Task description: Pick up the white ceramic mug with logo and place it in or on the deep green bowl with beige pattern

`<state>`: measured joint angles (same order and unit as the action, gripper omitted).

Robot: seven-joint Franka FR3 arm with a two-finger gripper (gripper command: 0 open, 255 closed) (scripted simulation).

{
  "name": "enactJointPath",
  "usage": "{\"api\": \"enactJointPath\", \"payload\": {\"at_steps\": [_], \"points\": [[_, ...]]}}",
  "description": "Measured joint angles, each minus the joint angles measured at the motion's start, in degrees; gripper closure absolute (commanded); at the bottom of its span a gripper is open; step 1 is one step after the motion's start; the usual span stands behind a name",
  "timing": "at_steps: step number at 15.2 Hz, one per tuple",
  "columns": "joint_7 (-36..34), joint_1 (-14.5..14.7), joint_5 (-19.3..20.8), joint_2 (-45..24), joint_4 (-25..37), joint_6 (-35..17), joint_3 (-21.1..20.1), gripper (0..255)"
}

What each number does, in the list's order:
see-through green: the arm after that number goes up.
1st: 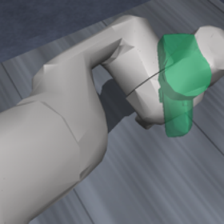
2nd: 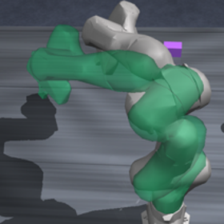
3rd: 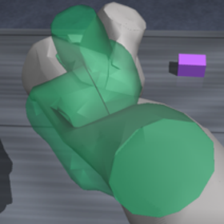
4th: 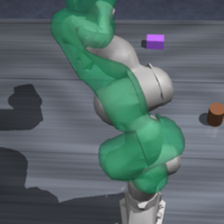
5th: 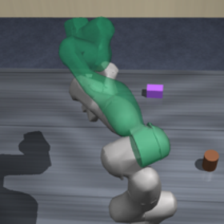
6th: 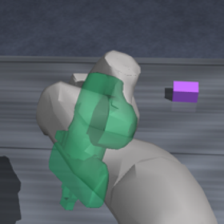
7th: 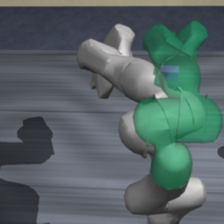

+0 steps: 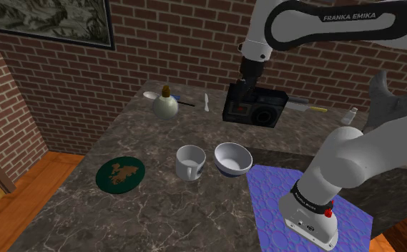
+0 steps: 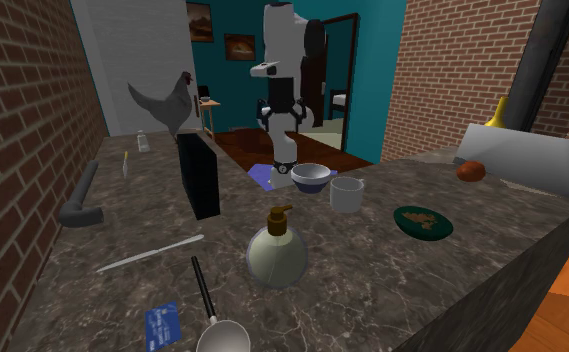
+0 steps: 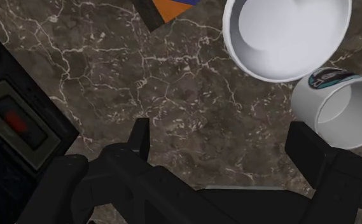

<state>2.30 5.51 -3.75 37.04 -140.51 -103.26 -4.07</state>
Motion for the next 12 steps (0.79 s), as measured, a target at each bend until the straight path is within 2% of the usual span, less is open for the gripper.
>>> {"api": "enactJointPath", "payload": {"at_steps": [12], "points": [[-7.55,5.59,-4.91,-15.38,-2.34,-16.68,-9.77,0]]}}
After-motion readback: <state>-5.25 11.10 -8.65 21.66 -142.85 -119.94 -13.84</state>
